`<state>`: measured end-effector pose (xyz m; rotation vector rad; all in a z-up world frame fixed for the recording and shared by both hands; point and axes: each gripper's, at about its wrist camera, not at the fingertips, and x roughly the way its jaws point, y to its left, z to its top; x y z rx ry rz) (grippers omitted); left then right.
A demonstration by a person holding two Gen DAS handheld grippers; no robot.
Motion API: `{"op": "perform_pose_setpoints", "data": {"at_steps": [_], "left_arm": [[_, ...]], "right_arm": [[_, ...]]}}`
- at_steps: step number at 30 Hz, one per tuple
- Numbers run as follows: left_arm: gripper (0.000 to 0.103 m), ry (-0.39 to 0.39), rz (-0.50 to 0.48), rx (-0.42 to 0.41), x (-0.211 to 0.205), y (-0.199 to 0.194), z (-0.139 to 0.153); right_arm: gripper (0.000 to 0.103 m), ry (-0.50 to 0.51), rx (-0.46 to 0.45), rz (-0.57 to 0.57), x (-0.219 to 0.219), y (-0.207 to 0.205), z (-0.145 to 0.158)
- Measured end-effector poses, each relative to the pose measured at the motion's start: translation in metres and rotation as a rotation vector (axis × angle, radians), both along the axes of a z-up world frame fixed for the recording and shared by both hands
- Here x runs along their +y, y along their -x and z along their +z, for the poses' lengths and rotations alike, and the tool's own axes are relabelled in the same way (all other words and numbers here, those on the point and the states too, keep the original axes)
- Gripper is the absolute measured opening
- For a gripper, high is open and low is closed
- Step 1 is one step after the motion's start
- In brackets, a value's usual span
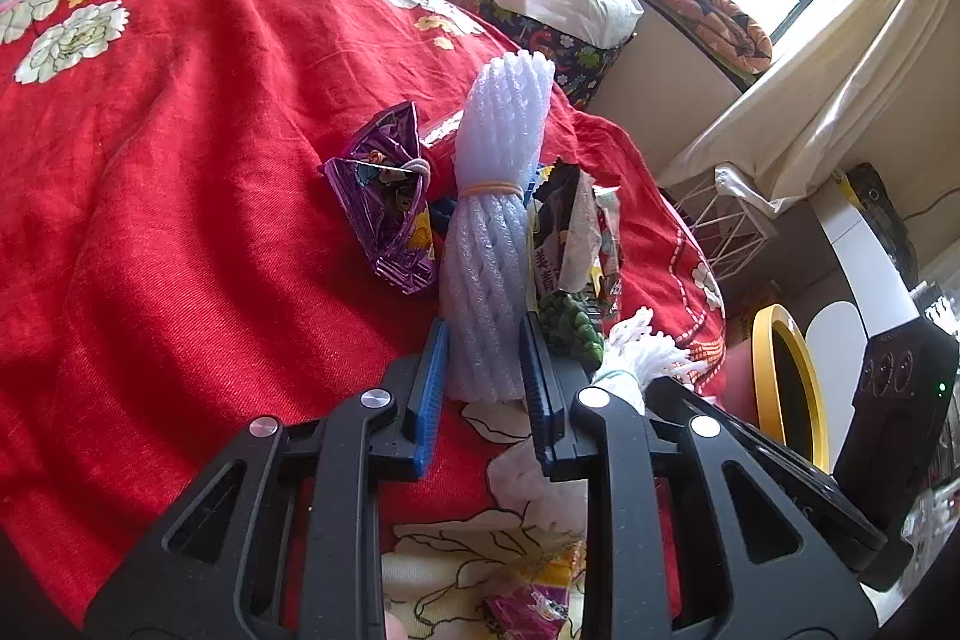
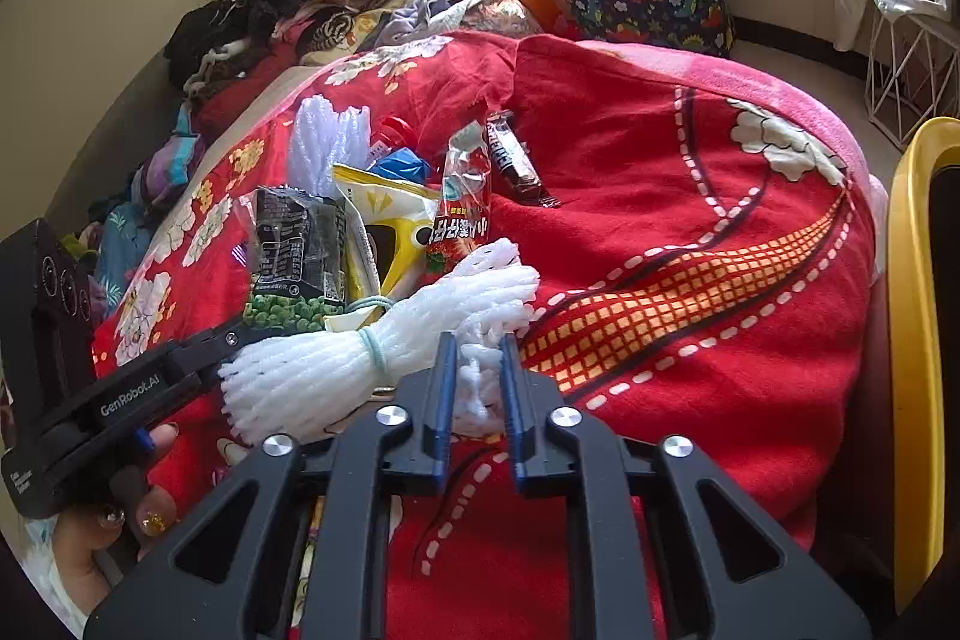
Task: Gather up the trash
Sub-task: 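Grasp the white foam net bundle with the left tool while the right tool grasps another foam net, then lift both foam nets and carry them over the yellow-rimmed bin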
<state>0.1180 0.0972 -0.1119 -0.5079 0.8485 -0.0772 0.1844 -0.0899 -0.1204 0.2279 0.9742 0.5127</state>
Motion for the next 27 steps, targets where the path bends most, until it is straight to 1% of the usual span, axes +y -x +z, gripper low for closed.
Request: {"op": "perform_pose_setpoints", "data": {"at_steps": [3, 8, 16, 27], "left_arm": [[0.014, -0.005, 0.0, -0.013, -0.001, 0.002, 0.004], [0.013, -0.035, 0.005, -0.064, -0.003, 0.008, 0.018], [0.012, -0.064, 0.014, -0.13, -0.006, 0.014, 0.043], [0.012, -0.082, -0.013, -0.181, -0.018, 0.017, 0.064]], "right_arm": [[0.008, -0.002, -0.033, 0.001, -0.005, 0.006, 0.007], [0.008, 0.0, -0.083, 0.001, -0.014, 0.014, 0.02], [0.008, -0.009, -0.131, -0.007, -0.033, 0.024, 0.038], [0.008, 0.009, -0.214, -0.01, -0.046, 0.038, 0.064]]}}
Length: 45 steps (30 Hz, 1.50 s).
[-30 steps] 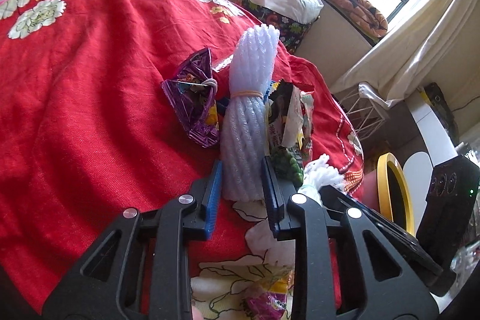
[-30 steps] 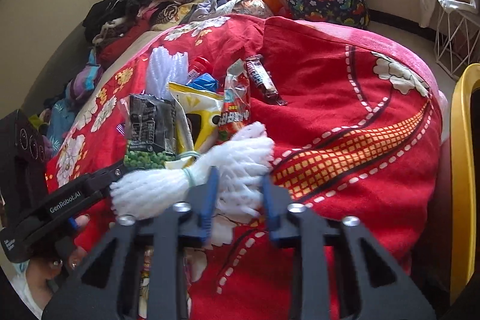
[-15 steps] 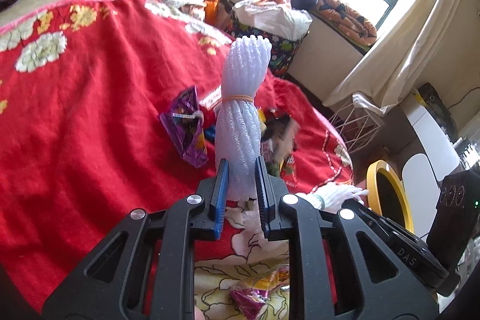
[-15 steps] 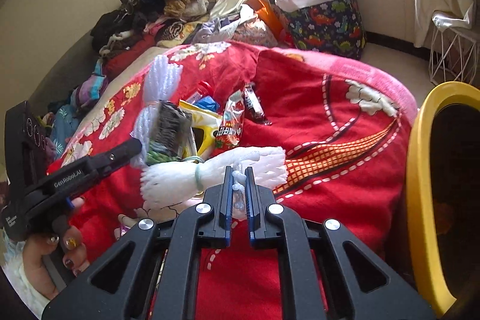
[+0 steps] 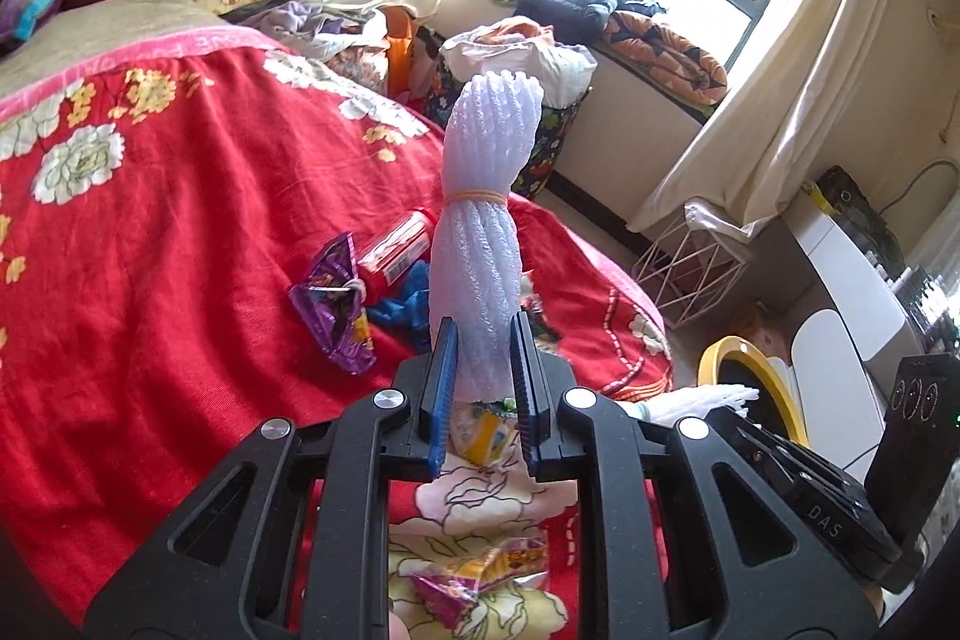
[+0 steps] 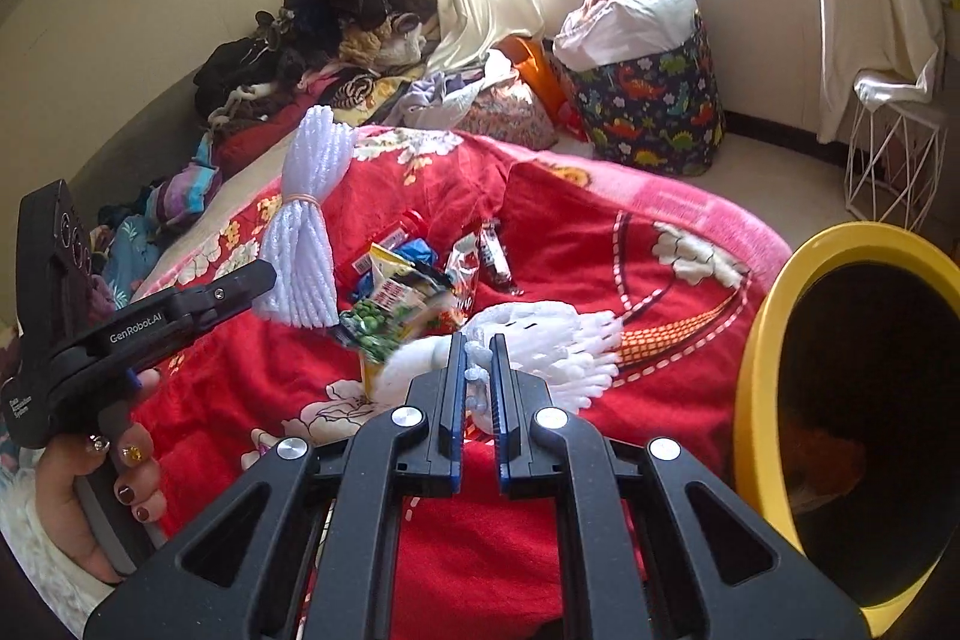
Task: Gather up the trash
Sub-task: 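Lift both foam nets and carry them over the yellow-rimmed bin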
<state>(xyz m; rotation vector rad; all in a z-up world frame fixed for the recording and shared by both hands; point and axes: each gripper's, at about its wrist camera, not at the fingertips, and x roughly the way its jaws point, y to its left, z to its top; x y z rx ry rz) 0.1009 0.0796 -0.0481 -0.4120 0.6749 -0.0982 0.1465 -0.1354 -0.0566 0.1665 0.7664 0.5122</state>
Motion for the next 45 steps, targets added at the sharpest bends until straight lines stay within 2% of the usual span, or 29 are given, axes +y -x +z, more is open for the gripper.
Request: {"op": "perform_pose_setpoints", "data": {"at_steps": [17, 45], "left_arm": [[0.012, -0.016, -0.057, -0.049, -0.024, 0.003, 0.022], [0.013, -0.059, -0.213, -0.071, -0.089, 0.005, 0.03]], "right_arm": [[0.008, 0.011, -0.076, -0.045, -0.025, 0.011, 0.02], [0.008, -0.038, -0.127, -0.189, -0.093, 0.019, 0.036]]}}
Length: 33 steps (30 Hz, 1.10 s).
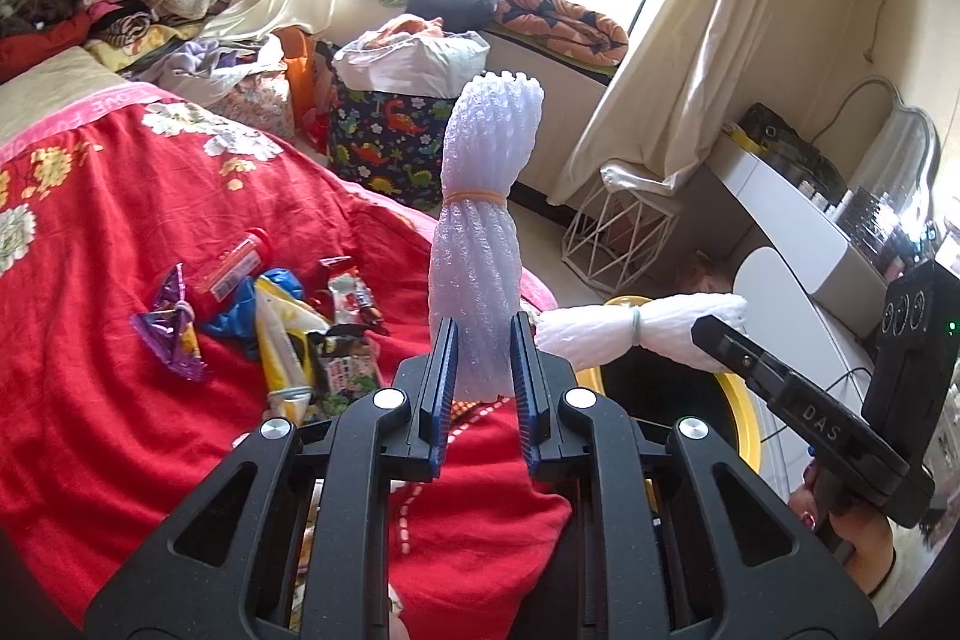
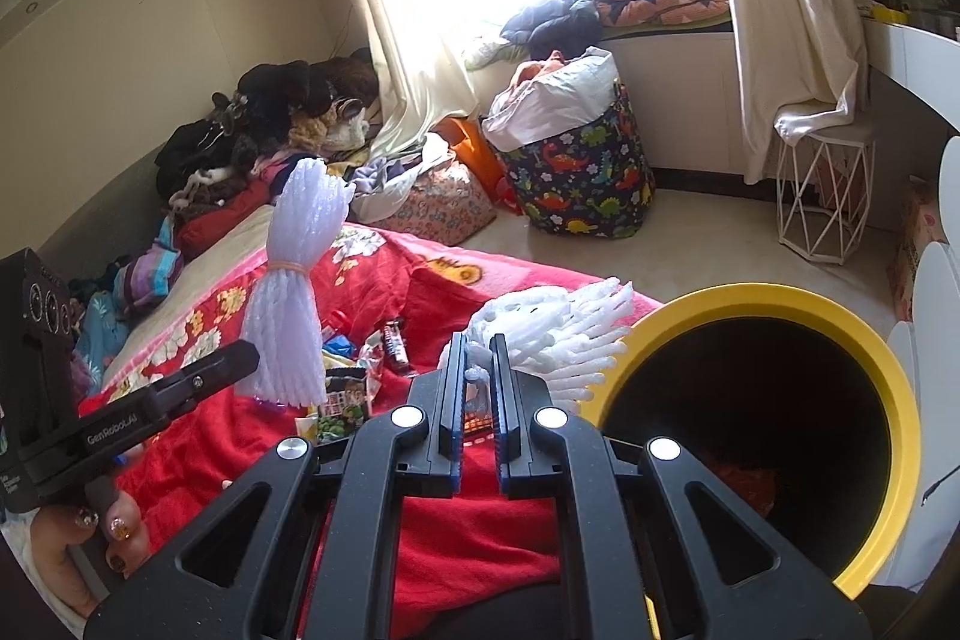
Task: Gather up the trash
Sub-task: 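Lift both foam nets and carry them over the yellow-rimmed bin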
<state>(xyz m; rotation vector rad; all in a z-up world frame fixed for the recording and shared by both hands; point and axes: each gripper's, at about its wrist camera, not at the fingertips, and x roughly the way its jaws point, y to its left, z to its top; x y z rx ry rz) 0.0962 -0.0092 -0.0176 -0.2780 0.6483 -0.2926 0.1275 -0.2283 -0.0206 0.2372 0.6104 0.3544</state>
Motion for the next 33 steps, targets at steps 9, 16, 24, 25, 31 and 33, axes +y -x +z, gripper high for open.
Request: {"op": "perform_pose_setpoints", "data": {"at_steps": [9, 16, 24, 25, 31, 33], "left_arm": [[0.013, -0.015, -0.039, -0.001, -0.019, 0.001, 0.0], [0.013, -0.026, -0.066, 0.001, -0.032, -0.001, -0.001], [0.013, -0.036, -0.093, 0.006, -0.043, 0.0, -0.004], [0.013, -0.038, -0.097, 0.006, -0.045, 0.0, -0.004], [0.013, -0.042, -0.113, 0.01, -0.053, 0.0, -0.006], [0.013, -0.043, -0.118, 0.011, -0.055, 0.0, -0.006]], "right_arm": [[0.008, -0.015, -0.008, -0.051, -0.014, 0.007, 0.003], [0.008, -0.023, -0.013, -0.084, -0.028, 0.01, 0.004], [0.008, -0.033, -0.016, -0.126, -0.045, 0.012, 0.003], [0.008, -0.034, -0.017, -0.132, -0.047, 0.013, 0.003], [0.008, -0.036, -0.017, -0.157, -0.053, 0.015, 0.003], [0.008, -0.036, -0.016, -0.166, -0.056, 0.016, 0.002]]}}
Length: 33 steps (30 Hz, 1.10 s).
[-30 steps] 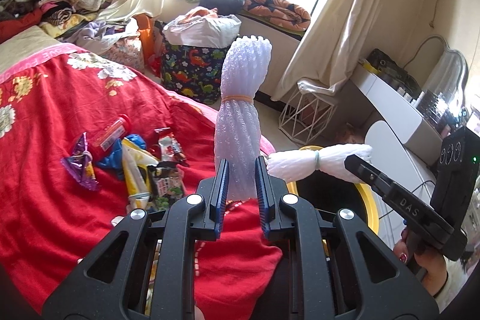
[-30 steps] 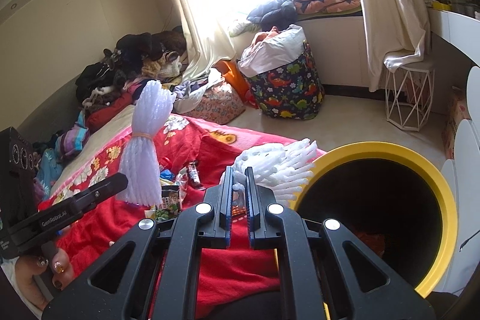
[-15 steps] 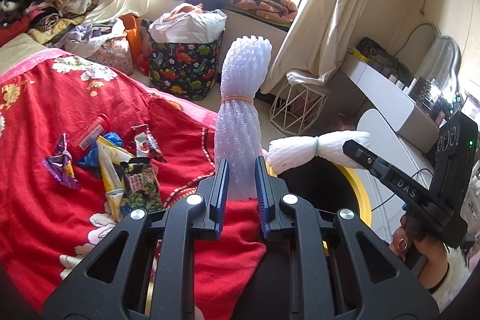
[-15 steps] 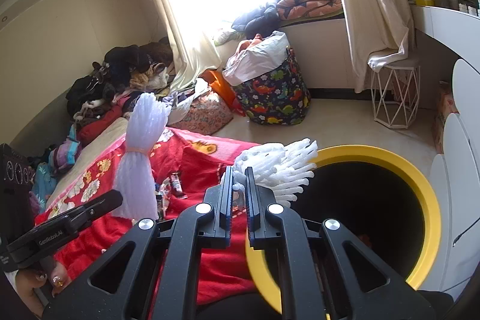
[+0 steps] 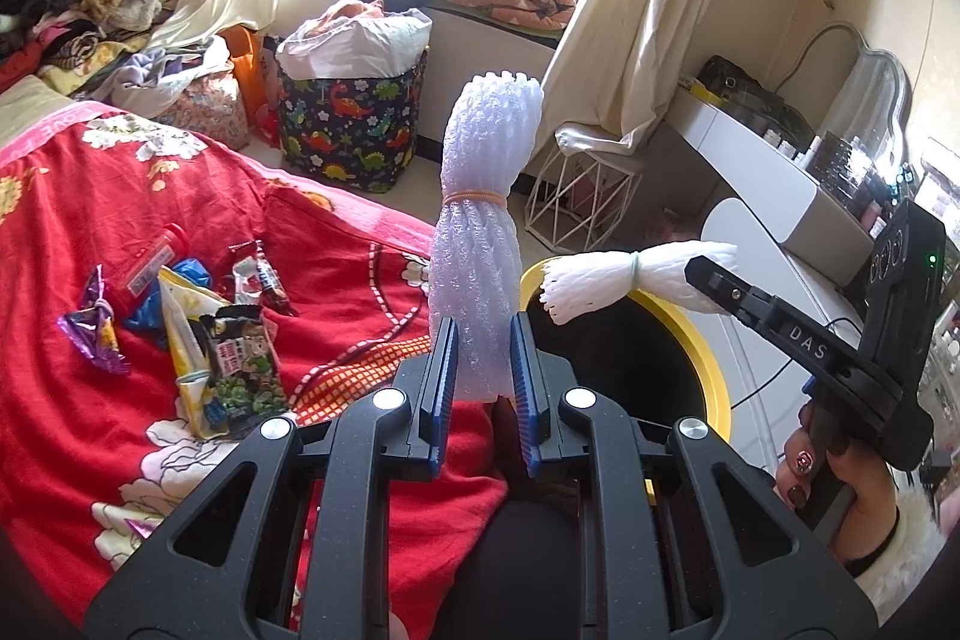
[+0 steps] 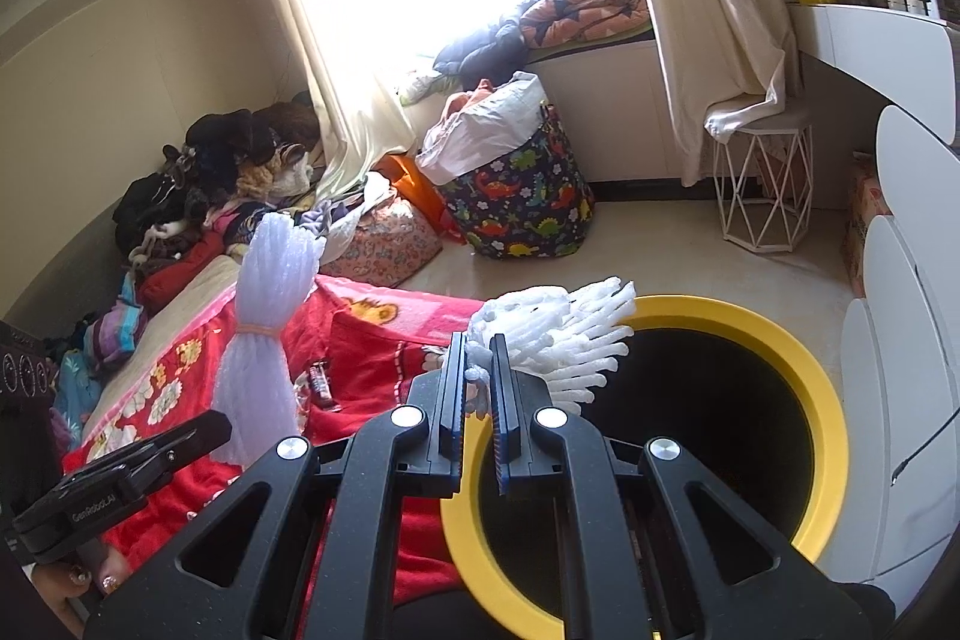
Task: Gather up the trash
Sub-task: 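Lift both foam nets and carry them over the yellow-rimmed bin, then open both tools to drop the white foam nets into the bin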
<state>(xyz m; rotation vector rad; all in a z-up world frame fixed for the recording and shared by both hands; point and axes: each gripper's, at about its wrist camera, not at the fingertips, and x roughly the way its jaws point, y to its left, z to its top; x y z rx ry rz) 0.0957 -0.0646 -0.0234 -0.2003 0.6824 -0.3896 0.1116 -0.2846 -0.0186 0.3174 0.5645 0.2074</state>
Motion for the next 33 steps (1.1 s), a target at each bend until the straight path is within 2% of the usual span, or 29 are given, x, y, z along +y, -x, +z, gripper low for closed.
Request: {"op": "perform_pose_setpoints", "data": {"at_steps": [13, 33], "left_arm": [[0.013, -0.013, -0.037, 0.017, -0.014, -0.004, -0.007], [0.013, -0.061, -0.14, 0.056, -0.07, -0.013, -0.023]], "right_arm": [[0.008, -0.005, 0.014, -0.051, -0.014, 0.003, -0.005], [0.008, -0.012, 0.072, -0.152, -0.057, 0.003, -0.025]]}}
